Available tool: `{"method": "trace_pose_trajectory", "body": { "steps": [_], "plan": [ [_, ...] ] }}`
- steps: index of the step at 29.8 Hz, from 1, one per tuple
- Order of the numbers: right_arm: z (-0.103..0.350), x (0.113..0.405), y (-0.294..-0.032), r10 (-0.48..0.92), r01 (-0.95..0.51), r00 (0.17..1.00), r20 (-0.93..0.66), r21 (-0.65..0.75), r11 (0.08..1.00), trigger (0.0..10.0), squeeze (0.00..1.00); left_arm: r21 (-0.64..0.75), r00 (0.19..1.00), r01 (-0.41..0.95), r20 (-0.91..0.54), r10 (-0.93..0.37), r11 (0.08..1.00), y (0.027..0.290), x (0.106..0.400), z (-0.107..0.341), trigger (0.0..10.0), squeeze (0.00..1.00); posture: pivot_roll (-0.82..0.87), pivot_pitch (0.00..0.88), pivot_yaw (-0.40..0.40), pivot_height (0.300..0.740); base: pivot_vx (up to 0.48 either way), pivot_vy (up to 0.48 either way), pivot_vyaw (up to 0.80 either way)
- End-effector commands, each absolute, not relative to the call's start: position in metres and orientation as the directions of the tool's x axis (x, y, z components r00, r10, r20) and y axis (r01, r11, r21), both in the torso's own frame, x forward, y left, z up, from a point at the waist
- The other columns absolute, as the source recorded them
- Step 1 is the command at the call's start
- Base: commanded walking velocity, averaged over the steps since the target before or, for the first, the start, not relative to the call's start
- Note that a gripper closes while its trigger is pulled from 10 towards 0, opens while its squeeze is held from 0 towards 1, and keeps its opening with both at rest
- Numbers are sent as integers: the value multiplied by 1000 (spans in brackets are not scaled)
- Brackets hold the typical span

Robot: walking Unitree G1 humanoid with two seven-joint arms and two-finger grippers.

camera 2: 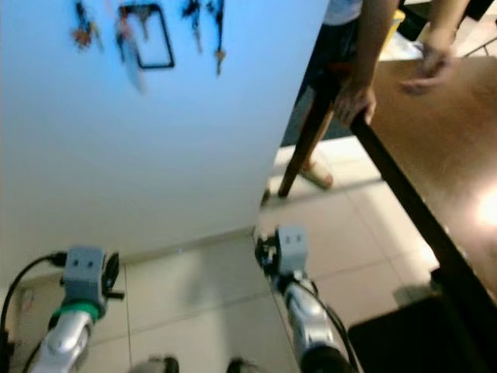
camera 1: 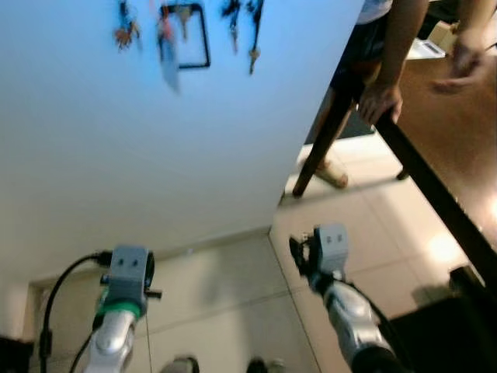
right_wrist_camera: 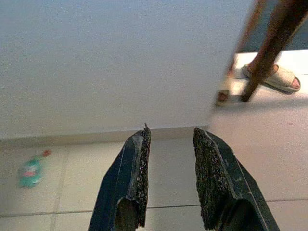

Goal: Hang keys on a hook

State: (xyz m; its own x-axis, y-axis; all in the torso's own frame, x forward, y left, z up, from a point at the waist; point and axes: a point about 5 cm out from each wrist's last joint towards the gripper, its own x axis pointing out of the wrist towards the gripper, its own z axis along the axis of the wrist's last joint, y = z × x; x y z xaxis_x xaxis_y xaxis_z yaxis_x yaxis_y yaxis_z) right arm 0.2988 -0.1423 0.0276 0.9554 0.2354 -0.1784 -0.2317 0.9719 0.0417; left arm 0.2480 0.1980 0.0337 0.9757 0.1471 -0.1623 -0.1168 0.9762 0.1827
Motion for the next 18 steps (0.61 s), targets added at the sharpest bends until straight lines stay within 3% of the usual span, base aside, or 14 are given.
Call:
{"method": "trace_pose_trajectory", "body": {
  "steps": [1,18],
  "plan": [
    [21,293,-139,251,-248,946,-204,40,968,10000,0,190,964,-116,-216,156,975,199,239,21,10000,0,148,61,27,740,-334,0,531],
    [20,293,-139,261,-262,944,-203,20,965,10000,0,201,964,-101,-223,146,974,200,240,19,10000,0,136,43,33,740,-334,0,729]
  ]
}}
